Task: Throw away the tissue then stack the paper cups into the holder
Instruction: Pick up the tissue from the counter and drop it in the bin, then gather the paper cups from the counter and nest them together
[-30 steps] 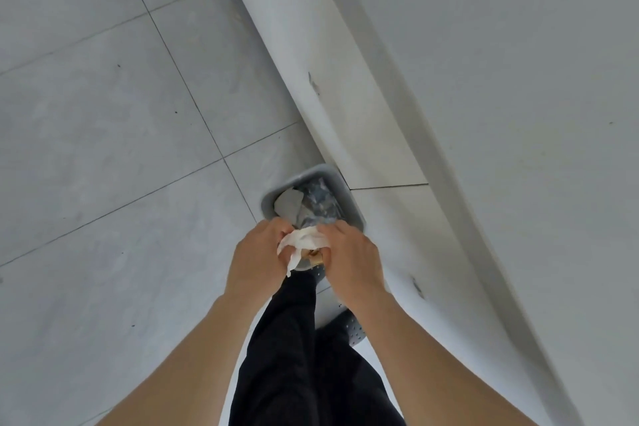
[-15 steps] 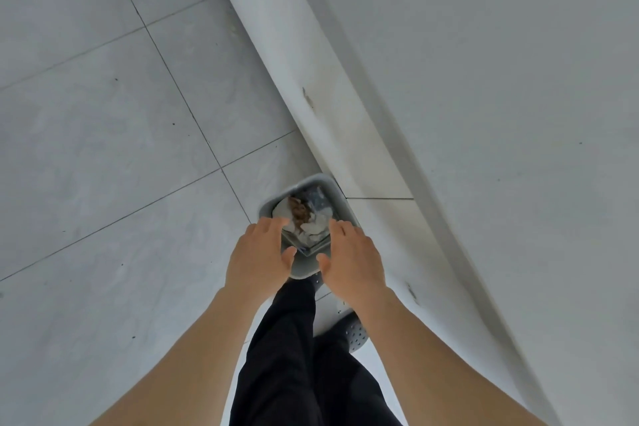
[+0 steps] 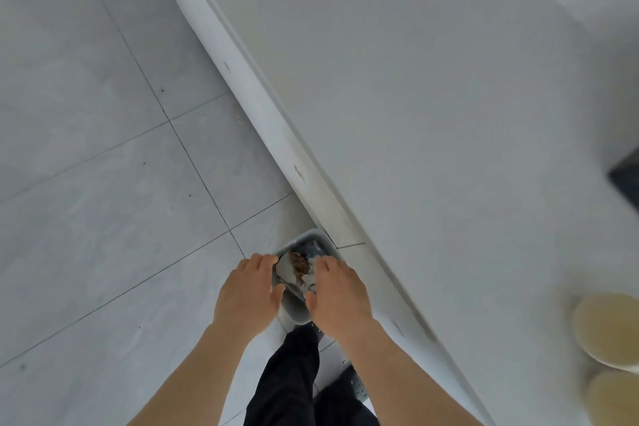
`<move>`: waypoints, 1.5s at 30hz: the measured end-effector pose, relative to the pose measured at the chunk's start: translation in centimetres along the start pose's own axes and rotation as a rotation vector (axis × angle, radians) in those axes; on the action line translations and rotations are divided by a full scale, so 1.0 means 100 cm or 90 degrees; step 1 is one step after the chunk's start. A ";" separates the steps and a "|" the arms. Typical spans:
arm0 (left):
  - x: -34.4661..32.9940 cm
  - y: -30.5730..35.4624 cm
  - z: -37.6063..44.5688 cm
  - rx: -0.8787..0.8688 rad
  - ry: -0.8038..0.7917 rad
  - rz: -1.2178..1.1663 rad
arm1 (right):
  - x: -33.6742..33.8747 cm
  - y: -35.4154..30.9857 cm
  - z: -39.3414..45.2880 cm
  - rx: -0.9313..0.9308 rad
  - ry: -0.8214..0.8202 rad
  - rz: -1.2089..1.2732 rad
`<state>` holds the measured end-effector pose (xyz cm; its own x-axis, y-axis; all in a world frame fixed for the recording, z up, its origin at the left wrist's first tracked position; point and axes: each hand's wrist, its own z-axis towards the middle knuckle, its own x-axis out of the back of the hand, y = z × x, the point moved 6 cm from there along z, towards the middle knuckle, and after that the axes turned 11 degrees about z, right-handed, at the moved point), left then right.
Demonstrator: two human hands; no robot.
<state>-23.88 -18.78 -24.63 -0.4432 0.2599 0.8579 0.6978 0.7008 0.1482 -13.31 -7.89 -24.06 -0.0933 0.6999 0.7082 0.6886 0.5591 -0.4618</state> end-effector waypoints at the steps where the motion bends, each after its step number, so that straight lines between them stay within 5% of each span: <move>1: 0.012 0.000 -0.005 -0.006 0.009 0.008 | 0.008 -0.007 -0.006 0.003 0.003 0.002; 14: 0.166 0.057 -0.033 -0.105 0.126 0.109 | 0.134 -0.054 -0.084 0.061 0.180 0.009; 23: 0.219 0.187 -0.029 -0.280 0.187 0.139 | 0.228 0.022 -0.159 -0.048 0.358 0.048; 35: 0.194 0.403 -0.086 -0.577 0.179 0.170 | 0.262 0.168 -0.312 -0.301 0.571 0.110; 45: 0.131 0.450 -0.111 -0.691 0.114 0.265 | 0.211 0.212 -0.366 -0.394 0.566 0.133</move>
<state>7.93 8.78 -1.23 -0.0434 0.1771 0.9832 0.9223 -0.3711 0.1076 25.65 2.48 0.58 0.4466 0.0464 0.8935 0.8947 -0.0264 -0.4458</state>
